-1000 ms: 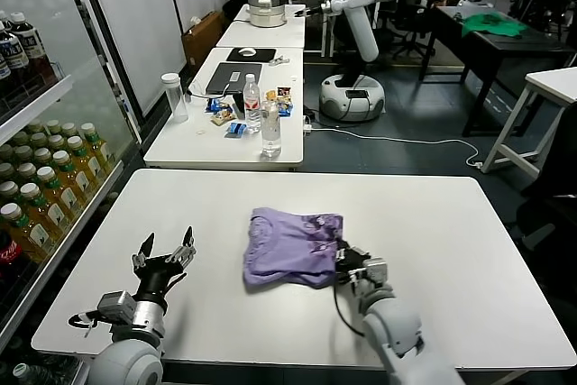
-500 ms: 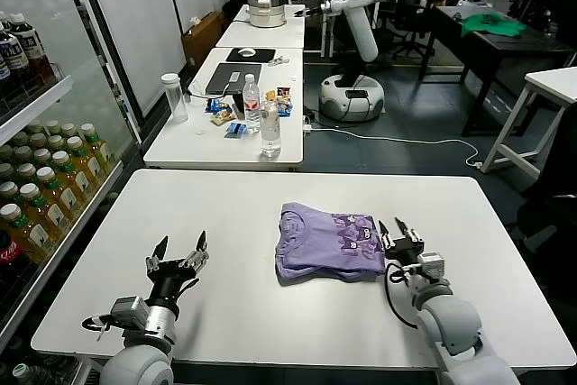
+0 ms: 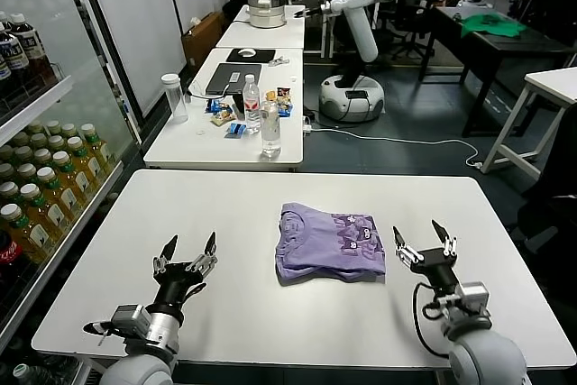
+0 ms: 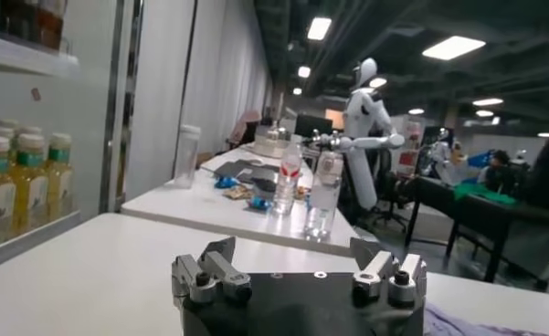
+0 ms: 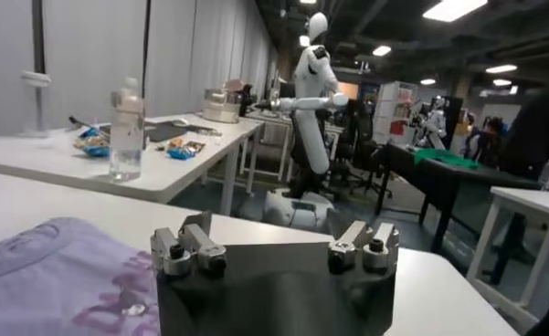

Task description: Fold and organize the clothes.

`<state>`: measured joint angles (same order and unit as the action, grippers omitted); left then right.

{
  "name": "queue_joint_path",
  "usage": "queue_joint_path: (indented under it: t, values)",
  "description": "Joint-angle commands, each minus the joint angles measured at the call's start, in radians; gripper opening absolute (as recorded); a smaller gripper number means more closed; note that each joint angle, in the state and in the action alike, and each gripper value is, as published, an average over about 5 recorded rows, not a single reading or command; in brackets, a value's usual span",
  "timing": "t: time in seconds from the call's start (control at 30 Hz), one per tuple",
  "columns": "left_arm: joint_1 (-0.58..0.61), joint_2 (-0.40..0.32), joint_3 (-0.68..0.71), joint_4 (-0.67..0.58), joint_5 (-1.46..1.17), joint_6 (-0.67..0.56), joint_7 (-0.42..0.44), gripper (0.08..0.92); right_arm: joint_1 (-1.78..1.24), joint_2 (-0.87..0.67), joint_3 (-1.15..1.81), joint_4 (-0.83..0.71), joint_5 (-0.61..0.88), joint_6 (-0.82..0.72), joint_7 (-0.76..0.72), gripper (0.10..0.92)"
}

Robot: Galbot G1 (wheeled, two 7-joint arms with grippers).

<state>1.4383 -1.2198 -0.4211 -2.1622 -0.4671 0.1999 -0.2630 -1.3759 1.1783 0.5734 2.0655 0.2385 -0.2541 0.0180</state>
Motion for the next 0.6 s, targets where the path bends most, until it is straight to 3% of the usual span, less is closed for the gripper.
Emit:
queue_joint_path:
  t: [0.03, 0.37, 0.6]
  values:
    - [0.018, 0.011, -0.010, -0.036, 0.047, -0.040, 0.042, 0.823, -0.155, 0.046, 0.069, 0.101, -0.062, 0.056, -0.039, 0.820]
    - [0.078, 0.032, -0.043, -0.026, 0.047, -0.094, 0.069, 0.823, -0.113, 0.095, 0.020, 0.064, -0.209, 0.090, -0.002, 0.823]
    - [0.119, 0.045, -0.065, -0.005, 0.062, -0.133, 0.093, 0.823, -0.105, 0.098, 0.004, 0.053, -0.234, 0.099, 0.014, 0.823]
